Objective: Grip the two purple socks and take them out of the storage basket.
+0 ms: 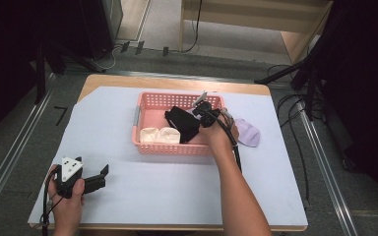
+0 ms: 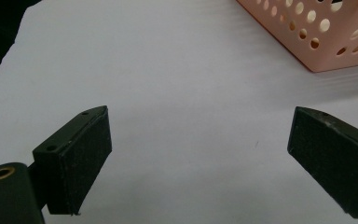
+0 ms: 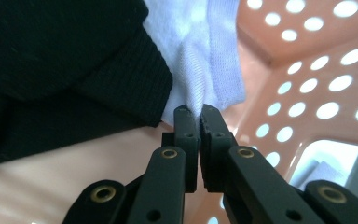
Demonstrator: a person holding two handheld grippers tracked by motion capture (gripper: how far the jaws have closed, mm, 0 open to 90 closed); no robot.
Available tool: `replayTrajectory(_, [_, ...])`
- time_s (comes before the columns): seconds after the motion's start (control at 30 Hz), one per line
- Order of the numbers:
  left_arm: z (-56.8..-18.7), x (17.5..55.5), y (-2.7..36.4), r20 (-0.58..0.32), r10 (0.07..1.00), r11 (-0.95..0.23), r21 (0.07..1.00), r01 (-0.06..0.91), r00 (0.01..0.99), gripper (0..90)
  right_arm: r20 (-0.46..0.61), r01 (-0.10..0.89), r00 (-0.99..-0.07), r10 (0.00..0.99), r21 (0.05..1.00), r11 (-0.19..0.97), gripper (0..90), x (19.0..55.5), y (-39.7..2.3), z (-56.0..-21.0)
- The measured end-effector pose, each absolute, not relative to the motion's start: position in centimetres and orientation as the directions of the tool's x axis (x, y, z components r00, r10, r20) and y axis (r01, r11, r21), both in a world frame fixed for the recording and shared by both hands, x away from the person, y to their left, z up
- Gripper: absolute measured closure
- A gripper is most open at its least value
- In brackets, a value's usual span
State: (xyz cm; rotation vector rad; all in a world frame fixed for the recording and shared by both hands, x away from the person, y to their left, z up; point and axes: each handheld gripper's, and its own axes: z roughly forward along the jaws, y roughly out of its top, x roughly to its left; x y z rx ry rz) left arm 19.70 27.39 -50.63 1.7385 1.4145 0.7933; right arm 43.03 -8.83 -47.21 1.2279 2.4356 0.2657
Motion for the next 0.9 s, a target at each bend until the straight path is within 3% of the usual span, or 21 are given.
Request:
replayTrajectory(0.2, [-50.6, 19.7, 27.4, 0.007, 0.98, -0.112, 0.846, 0.521, 0.199, 6.6, -0.094, 0.683, -0.52, 0.849, 0.551, 0.479, 88.1, 42.1, -10.5, -45.4])
replayTrajectory(0.23, [-50.6, 19.7, 27.4, 0.008, 0.98, -0.113, 0.846, 0.521, 0.199, 6.6, -0.044, 0.649, -0.523, 0.851, 0.626, 0.432, 88.1, 41.6, -11.2, -44.9])
replayTrajectory(0.43, [-50.6, 19.7, 27.4, 0.009, 0.98, -0.113, 0.847, 0.52, 0.199, 6.6, 0.018, 0.49, -0.57, 0.821, 0.81, 0.323, 88.1, 39.5, -12.4, -43.9])
replayTrajectory(0.9, [-50.6, 19.7, 27.3, 0.021, 0.98, -0.122, 0.846, 0.519, 0.198, 6.6, 0.052, 0.264, -0.583, 0.811, 0.956, 0.128, 88.0, 36.4, -14.7, -42.1])
